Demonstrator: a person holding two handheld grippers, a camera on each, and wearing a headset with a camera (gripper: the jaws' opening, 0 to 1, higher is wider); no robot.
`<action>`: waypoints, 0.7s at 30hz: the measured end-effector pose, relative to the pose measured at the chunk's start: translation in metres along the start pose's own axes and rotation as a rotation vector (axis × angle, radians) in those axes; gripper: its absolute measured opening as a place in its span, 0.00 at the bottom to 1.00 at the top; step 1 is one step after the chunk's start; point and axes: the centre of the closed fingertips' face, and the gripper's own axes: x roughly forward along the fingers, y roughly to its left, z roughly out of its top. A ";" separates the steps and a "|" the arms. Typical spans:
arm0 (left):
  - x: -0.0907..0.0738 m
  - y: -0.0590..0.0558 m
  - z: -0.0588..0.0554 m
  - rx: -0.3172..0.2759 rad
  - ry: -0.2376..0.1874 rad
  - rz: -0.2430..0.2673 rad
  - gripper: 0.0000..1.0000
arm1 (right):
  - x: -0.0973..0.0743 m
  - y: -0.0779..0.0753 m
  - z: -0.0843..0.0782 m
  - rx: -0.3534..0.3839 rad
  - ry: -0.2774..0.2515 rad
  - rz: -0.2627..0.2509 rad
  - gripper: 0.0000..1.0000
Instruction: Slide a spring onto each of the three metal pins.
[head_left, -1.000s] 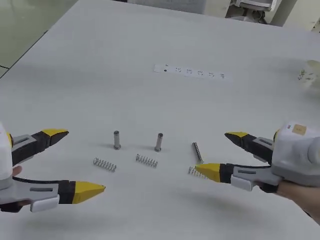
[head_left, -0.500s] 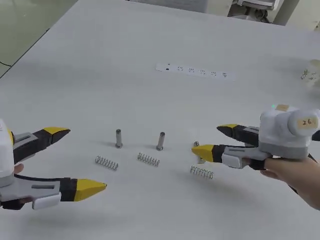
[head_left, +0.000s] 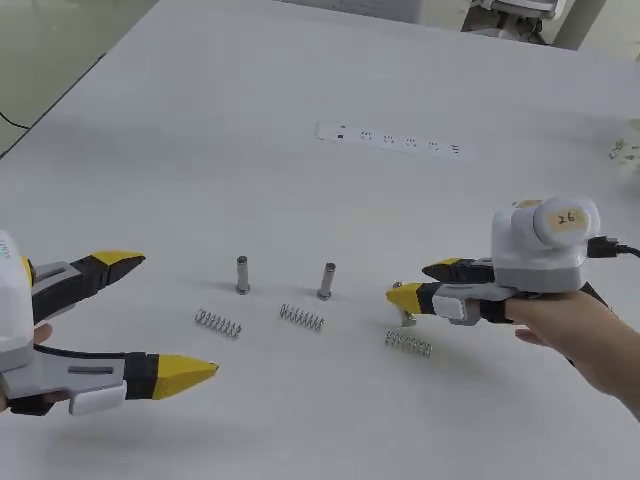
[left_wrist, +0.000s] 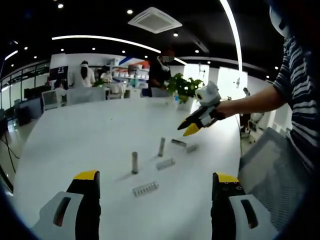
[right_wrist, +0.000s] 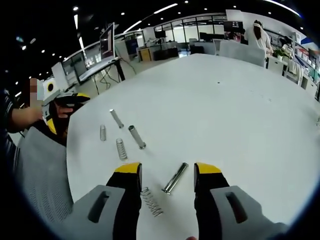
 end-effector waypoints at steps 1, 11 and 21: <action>0.000 0.000 0.000 -0.001 0.001 -0.001 0.89 | 0.003 -0.004 -0.001 0.006 0.005 -0.004 0.39; -0.001 0.000 -0.001 -0.001 0.003 0.000 0.89 | 0.015 -0.010 -0.006 0.063 0.057 -0.019 0.29; -0.001 0.000 -0.002 -0.002 0.008 -0.003 0.88 | 0.025 -0.017 -0.015 0.114 0.111 -0.055 0.22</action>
